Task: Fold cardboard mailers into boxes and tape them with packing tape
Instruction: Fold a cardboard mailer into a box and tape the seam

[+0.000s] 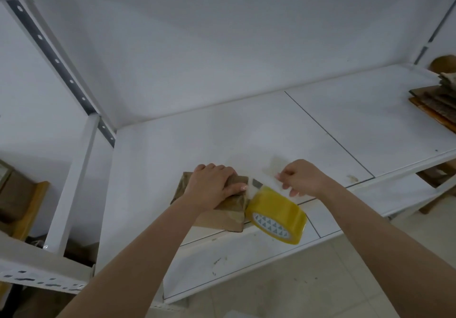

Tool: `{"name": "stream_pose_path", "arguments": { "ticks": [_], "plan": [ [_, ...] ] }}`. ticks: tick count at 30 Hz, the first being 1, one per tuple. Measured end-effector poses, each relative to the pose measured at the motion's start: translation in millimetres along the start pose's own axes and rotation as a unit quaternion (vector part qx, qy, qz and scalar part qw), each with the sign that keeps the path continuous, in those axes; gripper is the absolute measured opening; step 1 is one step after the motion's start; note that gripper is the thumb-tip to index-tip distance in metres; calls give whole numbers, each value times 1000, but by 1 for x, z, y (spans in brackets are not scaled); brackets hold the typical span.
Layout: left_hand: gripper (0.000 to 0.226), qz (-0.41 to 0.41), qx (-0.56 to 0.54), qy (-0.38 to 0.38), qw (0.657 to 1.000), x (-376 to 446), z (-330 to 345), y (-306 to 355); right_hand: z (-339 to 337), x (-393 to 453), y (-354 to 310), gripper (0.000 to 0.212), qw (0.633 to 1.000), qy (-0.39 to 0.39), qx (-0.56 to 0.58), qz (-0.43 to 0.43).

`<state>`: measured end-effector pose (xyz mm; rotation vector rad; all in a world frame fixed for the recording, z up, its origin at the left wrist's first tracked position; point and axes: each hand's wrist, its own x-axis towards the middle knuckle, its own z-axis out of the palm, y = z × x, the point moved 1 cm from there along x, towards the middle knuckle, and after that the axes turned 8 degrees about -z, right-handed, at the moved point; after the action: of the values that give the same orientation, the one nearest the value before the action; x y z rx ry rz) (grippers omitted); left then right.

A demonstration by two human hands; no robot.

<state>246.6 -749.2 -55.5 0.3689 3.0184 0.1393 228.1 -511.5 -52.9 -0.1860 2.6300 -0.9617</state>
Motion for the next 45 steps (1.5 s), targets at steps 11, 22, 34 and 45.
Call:
{"name": "stream_pose_path", "arguments": {
  "ticks": [11, 22, 34, 45],
  "plan": [
    [40, 26, -204, 96, 974, -9, -10, 12, 38, 22, 18, 22, 987, -9, -151, 54],
    [46, -86, -624, 5, 776, -23, -20, 29, 13, -19, -97, 12, 971, -31, 191, -137],
    [41, -82, -647, 11, 758, -21, -10, 4, 14, -30, -53, 75, 973, -229, -28, 33],
    [26, -82, -529, -2, 845, -19, -10, 14, -3, -35, -37, 58, 967, -148, -205, 23]
  ]
}}
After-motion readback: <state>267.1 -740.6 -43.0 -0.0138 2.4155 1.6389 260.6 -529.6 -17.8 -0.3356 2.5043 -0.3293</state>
